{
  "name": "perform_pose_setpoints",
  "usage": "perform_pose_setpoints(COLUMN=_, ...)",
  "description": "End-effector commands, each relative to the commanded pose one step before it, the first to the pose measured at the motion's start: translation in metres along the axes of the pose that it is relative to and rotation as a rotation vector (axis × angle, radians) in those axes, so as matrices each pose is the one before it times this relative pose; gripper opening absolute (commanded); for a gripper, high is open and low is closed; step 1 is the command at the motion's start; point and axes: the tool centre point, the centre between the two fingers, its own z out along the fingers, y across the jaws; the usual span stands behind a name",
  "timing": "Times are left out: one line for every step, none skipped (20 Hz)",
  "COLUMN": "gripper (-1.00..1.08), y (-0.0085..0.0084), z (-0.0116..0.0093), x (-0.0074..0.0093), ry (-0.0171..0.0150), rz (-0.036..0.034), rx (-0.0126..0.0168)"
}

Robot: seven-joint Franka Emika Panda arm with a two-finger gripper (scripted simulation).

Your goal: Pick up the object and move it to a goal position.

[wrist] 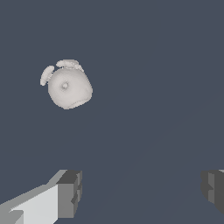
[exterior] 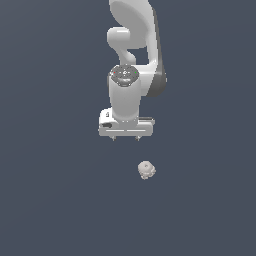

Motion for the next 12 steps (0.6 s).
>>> perform_pose_setpoints(gripper=1.00, y=0.00001, z=0.00000, x=0.00000, ry=0.00000, rz=0.00000, rx=0.00000)
perform_pose_setpoints(gripper=1.00, y=-0.00077, z=0.00004, x=0.00006, ry=0.00001, rz=-0.00045, rx=0.00052)
perform_pose_setpoints(gripper=1.00, y=-0.00227, z=0.00014, x=0.00019, ry=0.00000, rz=-0.00137, rx=0.00170)
perform_pose_setpoints(gripper=1.00, y=-0.00371, z=0.00024, x=0.00030, ry=-0.00002, rz=-0.00220, rx=0.00275)
perform_pose_setpoints(gripper=1.00, y=-0.00516, z=0.00034, x=0.00039, ry=-0.00005, rz=-0.00305, rx=0.00382)
perform_pose_setpoints(gripper=1.00, y=-0.00658, z=0.00046, x=0.00046, ry=-0.00012, rz=-0.00387, rx=0.00486)
perform_pose_setpoints(gripper=1.00, y=-0.00690, z=0.00051, x=0.00043, ry=-0.00019, rz=-0.00407, rx=0.00513)
perform_pose_setpoints(gripper=1.00, y=-0.00539, z=0.00042, x=0.00031, ry=-0.00019, rz=-0.00318, rx=0.00401)
perform_pose_setpoints(gripper=1.00, y=-0.00385, z=0.00031, x=0.00021, ry=-0.00016, rz=-0.00227, rx=0.00286)
perform_pose_setpoints(gripper=1.00, y=-0.00231, z=0.00019, x=0.00012, ry=-0.00010, rz=-0.00136, rx=0.00171)
perform_pose_setpoints(gripper=1.00, y=-0.00076, z=0.00007, x=0.00004, ry=-0.00003, rz=-0.00043, rx=0.00054)
perform_pose_setpoints(gripper=1.00, y=0.00058, z=-0.00005, x=-0.00004, ry=0.00000, rz=0.00000, rx=0.00000)
